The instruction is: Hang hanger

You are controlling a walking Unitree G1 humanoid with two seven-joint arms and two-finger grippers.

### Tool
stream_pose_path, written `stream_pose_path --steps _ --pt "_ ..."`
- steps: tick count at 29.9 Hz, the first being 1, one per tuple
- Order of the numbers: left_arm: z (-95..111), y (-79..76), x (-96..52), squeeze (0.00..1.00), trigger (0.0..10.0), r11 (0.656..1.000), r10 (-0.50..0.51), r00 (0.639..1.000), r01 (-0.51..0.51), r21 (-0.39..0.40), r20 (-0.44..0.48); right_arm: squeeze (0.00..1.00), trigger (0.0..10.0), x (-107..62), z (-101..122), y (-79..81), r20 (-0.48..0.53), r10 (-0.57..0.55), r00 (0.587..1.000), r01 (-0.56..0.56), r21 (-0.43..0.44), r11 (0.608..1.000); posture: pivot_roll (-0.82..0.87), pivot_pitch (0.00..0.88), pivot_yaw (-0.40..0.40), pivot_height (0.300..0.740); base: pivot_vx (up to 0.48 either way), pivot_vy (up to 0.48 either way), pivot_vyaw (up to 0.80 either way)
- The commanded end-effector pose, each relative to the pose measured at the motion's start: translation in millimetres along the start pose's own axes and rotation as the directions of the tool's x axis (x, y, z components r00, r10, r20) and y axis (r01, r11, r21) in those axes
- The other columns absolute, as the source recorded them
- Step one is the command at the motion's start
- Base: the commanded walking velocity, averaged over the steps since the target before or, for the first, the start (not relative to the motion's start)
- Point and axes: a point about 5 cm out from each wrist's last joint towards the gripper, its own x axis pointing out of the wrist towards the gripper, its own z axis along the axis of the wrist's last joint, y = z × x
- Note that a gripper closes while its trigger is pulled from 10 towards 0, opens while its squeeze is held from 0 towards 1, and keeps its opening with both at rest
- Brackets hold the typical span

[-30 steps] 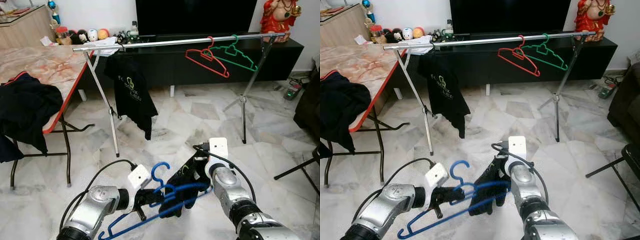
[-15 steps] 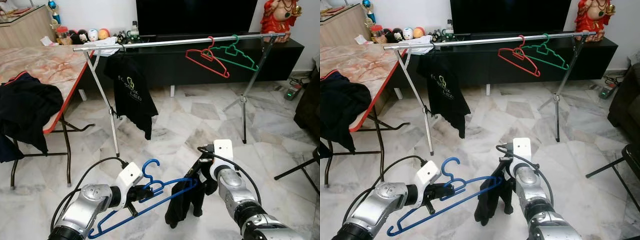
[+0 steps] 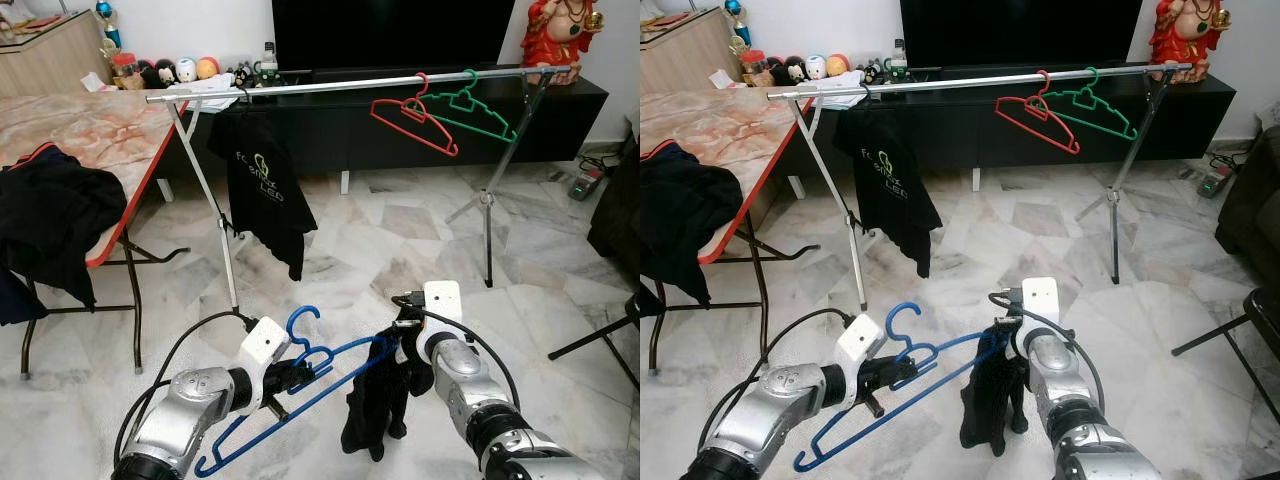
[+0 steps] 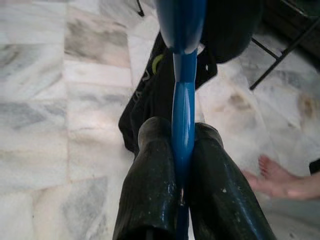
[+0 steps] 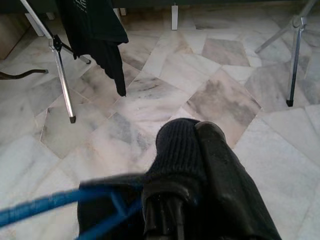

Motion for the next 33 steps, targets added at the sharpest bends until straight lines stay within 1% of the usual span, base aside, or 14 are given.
stream_pose_path --steps 1,6,9,10,11,12,14,16,19,25,29,33 --pt "4.8 2.9 -2.1 0.0 10.0 1.0 0.016 0.999 -0.015 -0.008 0.028 0.0 10.0 -0.7 -4.1 2.4 -0.012 0.006 1.0 -0.006 0.021 1.0 0.02 0.062 0.034 0.74 0.0 0.0 0.0" --pt "6.9 -4.1 1.9 0.0 10.0 0.999 -0.023 0.999 0.024 -0.022 0.04 0.0 10.0 -0.8 -5.8 6.0 -0.022 0.023 0.999 -0.022 0.048 0.999 0.02 0.064 0.034 0.74 0.0 0.0 0.0" --pt "9.7 -8.5 4.1 0.0 10.0 0.997 -0.064 0.997 0.066 -0.034 0.049 0.0 10.0 -0.8 -7.7 9.9 -0.039 0.06 0.997 -0.058 0.061 0.996 0.02 0.064 0.034 0.74 0.0 0.0 0.0" --pt "12.8 -11.8 4.9 0.0 10.0 0.995 -0.092 0.994 0.094 -0.043 0.059 0.0 10.0 -0.9 -7.9 10.0 -0.041 0.061 0.997 -0.059 0.042 0.997 0.02 0.065 0.034 0.74 0.0 0.0 0.0" --pt "13.5 -12.5 5.1 0.0 10.0 0.994 -0.098 0.993 0.101 -0.045 0.062 0.0 10.0 -0.9 -7.8 9.8 -0.04 0.059 0.997 -0.058 0.036 0.998 0.02 0.065 0.034 0.74 0.0 0.0 0.0" --pt "13.4 -15.8 3.8 0.0 10.0 0.99 -0.133 0.99 0.135 -0.044 0.054 0.0 10.0 -0.2 -4.7 8.4 -0.033 0.055 0.998 -0.054 0.041 0.998 0.03 0.066 0.035 0.74 0.0 0.0 0.0" --pt "13.0 -17.5 2.8 0.0 10.0 0.987 -0.151 0.987 0.153 -0.042 0.047 0.0 10.0 0.3 -2.3 7.3 -0.027 0.052 0.998 -0.051 0.044 0.998 0.03 0.066 0.035 0.74 0.0 0.0 0.0" --pt "10.2 -19.1 0.3 0.0 10.0 0.984 -0.174 0.984 0.175 -0.033 0.032 0.0 10.0 1.6 4.7 3.4 -0.007 0.034 0.999 -0.033 0.047 0.998 0.03 0.067 0.036 0.74 0.0 0.0 0.0" --pt "8.8 -17.1 -0.5 0.0 10.0 0.986 -0.162 0.986 0.163 -0.037 0.029 0.0 10.0 2.8 11.7 2.2 0.01 0.027 1.0 -0.027 0.062 0.998 0.03 0.068 0.036 0.74 0.0 0.0 0.0" --pt "9.5 -16.6 -1.5 0.0 10.0 0.986 -0.16 0.987 0.161 -0.039 0.027 0.0 10.0 3.1 12.1 4.3 0.008 0.028 1.0 -0.028 0.061 0.998 0.03 0.069 0.036 0.74 0.0 0.0 0.0" --pt "9.8 -9.2 1.1 0.0 10.0 0.996 -0.082 0.996 0.082 -0.029 0.024 0.0 10.0 3.0 11.7 7.9 0.01 0.039 0.999 -0.039 0.071 0.997 0.03 0.07 0.037 0.74 0.0 0.0 0.0" --pt "10.5 -5.7 3.8 0.0 10.0 0.999 -0.039 0.999 0.04 -0.016 0.027 0.0 10.0 2.1 7.9 9.5 0.008 0.041 0.999 -0.042 0.081 0.996 0.03 0.07 0.037 0.74 0.0 0.0 0.0"
